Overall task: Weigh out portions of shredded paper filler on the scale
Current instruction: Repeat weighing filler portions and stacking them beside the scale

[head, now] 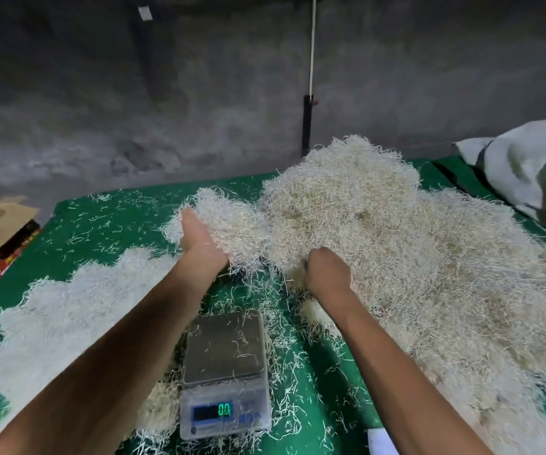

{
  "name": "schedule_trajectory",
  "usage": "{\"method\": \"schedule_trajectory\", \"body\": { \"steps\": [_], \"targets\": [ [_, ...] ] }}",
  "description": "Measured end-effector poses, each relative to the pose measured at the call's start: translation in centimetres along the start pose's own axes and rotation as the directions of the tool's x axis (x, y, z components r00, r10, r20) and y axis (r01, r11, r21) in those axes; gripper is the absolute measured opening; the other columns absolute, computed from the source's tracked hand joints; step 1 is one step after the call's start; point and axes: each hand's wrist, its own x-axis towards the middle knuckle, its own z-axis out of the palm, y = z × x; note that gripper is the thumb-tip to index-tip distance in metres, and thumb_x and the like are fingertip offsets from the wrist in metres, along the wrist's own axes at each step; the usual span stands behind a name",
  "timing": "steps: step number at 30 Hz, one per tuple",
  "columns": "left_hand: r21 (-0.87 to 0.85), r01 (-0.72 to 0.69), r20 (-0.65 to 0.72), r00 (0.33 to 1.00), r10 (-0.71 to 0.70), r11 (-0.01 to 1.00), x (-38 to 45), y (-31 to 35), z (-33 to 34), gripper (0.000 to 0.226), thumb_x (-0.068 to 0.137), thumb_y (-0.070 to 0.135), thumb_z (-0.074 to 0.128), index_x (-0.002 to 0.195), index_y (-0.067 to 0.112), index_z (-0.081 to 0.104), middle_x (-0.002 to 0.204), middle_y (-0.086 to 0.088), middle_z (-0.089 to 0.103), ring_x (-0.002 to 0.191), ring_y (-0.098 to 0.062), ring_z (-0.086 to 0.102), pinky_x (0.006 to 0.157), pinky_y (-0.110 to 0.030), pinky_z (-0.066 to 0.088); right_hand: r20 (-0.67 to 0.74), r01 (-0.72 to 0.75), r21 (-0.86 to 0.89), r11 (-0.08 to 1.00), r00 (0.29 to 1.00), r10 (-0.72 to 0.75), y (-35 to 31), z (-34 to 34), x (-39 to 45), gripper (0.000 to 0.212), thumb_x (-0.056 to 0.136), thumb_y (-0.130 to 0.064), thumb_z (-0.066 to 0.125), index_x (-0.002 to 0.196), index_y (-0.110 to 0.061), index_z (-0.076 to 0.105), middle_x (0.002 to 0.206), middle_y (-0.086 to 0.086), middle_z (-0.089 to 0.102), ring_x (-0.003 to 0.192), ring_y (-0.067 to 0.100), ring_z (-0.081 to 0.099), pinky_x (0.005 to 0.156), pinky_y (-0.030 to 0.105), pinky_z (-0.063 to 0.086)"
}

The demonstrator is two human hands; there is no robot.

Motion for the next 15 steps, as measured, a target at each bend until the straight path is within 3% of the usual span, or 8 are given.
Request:
{"method": "schedule_trajectory", "body": {
  "steps": [2,3,4,5,6,8,12,15],
  "targets": [
    [0.069,-0.030,0.198,0.980,0.016,0.997,-1.2,-0.6,-0.3,0.093,0.082,0.077,0.054,0.156,0.024,0.034,0.160,-0.008,0.036,0.143,-0.031,0.038,0.118,-0.053,0.028,-0.002,0.085,0.444,0.892,0.996,-0.094,-3.7,-1.5,-0.8,0.054,0.106,-0.057,0.032,0.087,-0.017,0.063,0.088,0.005,0.067,0.082,0.019,0.068,0.085,0.039,0.059],
    [0.114,-0.081,0.261,0.964,0.049,0.990,-2.0,-1.3,-0.5,0.092,0.083,0.080,0.051,0.156,0.027,0.033,0.159,-0.005,0.037,0.141,-0.029,0.040,0.116,-0.051,0.029,0.061,0.052,0.669,0.741,0.990,-0.125,-5.7,-1.9,-1.4,0.065,0.100,-0.072,0.022,0.095,-0.021,0.064,0.095,0.004,0.069,0.093,0.017,0.068,0.098,0.043,0.054],
    [0.185,-0.132,0.284,0.956,0.075,0.974,-2.5,-2.3,-1.0,0.090,0.086,0.080,0.046,0.157,0.028,0.031,0.160,-0.005,0.036,0.141,-0.026,0.039,0.115,-0.051,0.028,0.136,-0.016,0.792,0.610,0.979,-0.150,-7.3,-2.0,-2.0,0.080,0.091,-0.084,0.016,0.117,-0.024,0.063,0.117,0.005,0.068,0.112,0.014,0.063,0.112,0.047,0.043],
    [0.280,-0.185,0.299,0.949,0.098,0.942,-2.8,-3.2,-1.6,0.086,0.091,0.077,0.040,0.159,0.027,0.027,0.163,-0.005,0.031,0.145,-0.025,0.034,0.117,-0.050,0.023,0.188,-0.070,0.845,0.531,0.967,-0.170,-8.8,-1.9,-2.6,0.095,0.085,-0.091,0.014,0.146,-0.025,0.047,0.148,0.005,0.052,0.135,0.013,0.048,0.121,0.050,0.030],
    [0.381,-0.221,0.313,0.945,0.099,0.898,-3.2,-3.9,-2.2,0.081,0.096,0.072,0.037,0.160,0.024,0.024,0.165,-0.005,0.026,0.149,-0.024,0.028,0.120,-0.048,0.019,0.218,-0.110,0.853,0.510,0.963,-0.157,-9.8,-1.5,-3.2,0.100,0.084,-0.092,0.017,0.161,-0.029,0.021,0.166,0.002,0.026,0.149,0.015,0.030,0.125,0.051,0.020],
    [0.516,-0.220,0.295,0.953,0.070,0.828,-2.9,-4.5,-4.1,0.077,0.100,0.063,0.042,0.160,0.016,0.024,0.165,-0.008,0.027,0.150,-0.026,0.028,0.121,-0.045,0.020,0.177,-0.120,0.875,0.469,0.981,-0.080,-10.8,-0.7,-4.2,0.098,0.091,-0.083,0.032,0.163,-0.027,-0.003,0.171,-0.001,0.002,0.156,0.020,0.012,0.125,0.046,0.012],
    [0.519,-0.150,0.274,0.962,0.003,0.842,-3.2,-4.6,-9.3,0.064,0.100,0.041,0.059,0.156,0.028,0.033,0.158,-0.010,0.035,0.136,-0.035,0.043,0.098,-0.047,0.052,-0.056,0.039,0.942,0.334,0.998,0.040,-12.3,-0.2,-5.7,0.084,0.097,-0.046,0.064,0.161,-0.037,0.011,0.169,-0.012,0.010,0.149,0.006,0.013,0.113,0.032,0.016],
    [0.335,0.155,0.352,0.894,-0.276,0.929,-4.8,-4.6,-12.7,0.060,0.097,0.057,0.055,0.152,0.040,0.034,0.166,-0.001,0.019,0.131,-0.043,0.047,0.078,-0.064,0.058,-0.128,0.131,0.917,0.377,0.991,-0.032,-14.4,0.5,-7.2,0.080,0.099,-0.039,0.063,0.159,-0.040,0.011,0.169,-0.011,0.010,0.140,-0.001,0.011,0.113,0.034,0.010]
  ]
}}
